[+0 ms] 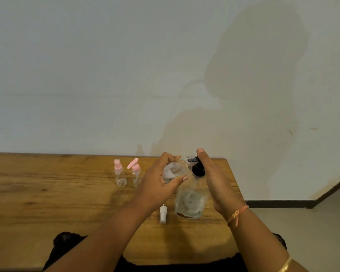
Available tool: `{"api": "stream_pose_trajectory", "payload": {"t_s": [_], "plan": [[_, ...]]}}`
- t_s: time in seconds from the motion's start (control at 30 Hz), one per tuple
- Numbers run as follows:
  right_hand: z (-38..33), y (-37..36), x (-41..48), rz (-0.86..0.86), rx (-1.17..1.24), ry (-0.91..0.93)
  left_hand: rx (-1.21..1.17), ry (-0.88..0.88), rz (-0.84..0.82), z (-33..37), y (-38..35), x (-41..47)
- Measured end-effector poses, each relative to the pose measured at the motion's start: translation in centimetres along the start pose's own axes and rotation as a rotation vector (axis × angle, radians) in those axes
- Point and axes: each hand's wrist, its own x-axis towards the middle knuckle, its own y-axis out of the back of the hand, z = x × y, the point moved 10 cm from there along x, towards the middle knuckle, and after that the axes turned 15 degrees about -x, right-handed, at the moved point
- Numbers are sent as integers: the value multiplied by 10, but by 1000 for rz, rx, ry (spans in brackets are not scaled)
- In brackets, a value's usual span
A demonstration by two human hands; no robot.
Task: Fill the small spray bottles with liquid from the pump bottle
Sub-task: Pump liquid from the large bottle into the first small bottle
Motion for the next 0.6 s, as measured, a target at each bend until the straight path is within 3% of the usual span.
{"api": "stream_pose_trajectory", "payload": {"t_s": [0.6], "plan": [[1, -1, -3, -24, 1, -23, 17, 4, -14, 1, 1, 2]]}}
